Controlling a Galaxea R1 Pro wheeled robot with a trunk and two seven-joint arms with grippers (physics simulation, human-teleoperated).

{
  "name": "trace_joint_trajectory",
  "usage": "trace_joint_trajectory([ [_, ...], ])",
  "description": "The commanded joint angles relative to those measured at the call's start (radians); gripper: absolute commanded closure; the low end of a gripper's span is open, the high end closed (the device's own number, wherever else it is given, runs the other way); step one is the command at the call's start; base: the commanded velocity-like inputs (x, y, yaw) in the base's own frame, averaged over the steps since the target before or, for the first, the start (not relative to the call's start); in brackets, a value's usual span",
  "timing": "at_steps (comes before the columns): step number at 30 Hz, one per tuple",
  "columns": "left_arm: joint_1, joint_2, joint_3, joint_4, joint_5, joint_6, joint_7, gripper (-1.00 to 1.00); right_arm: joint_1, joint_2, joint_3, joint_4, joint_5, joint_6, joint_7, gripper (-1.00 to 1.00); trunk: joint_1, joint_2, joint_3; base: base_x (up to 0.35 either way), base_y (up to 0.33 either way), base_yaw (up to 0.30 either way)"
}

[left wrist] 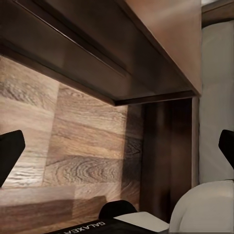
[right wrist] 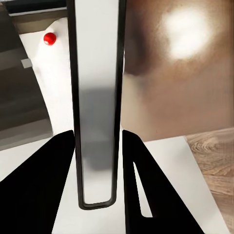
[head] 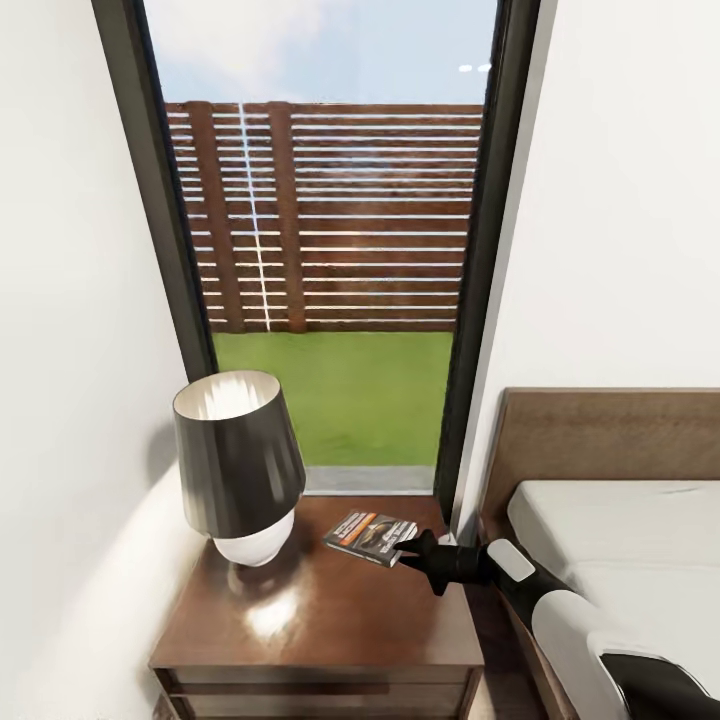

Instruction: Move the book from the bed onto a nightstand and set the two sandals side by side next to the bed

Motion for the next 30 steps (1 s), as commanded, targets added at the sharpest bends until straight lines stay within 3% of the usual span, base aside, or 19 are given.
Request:
trace_joint_trajectory([
  [1,-0.001,0.0,-0.002,0.001,0.004,0.0,-0.003,-1.0,-0.001,0.0,-0.009,0.0,0.008,0.005,0.005,1.0,0.004,-0.008,-0.004,0.0,0.0,0.0],
  [30,-0.001,0.0,-0.002,0.001,0.005,0.0,-0.002,-1.0,-0.001,0.0,-0.009,0.0,0.011,0.004,0.005,1.0,0.115,-0.211,-0.095,0.0,0.0,0.0],
])
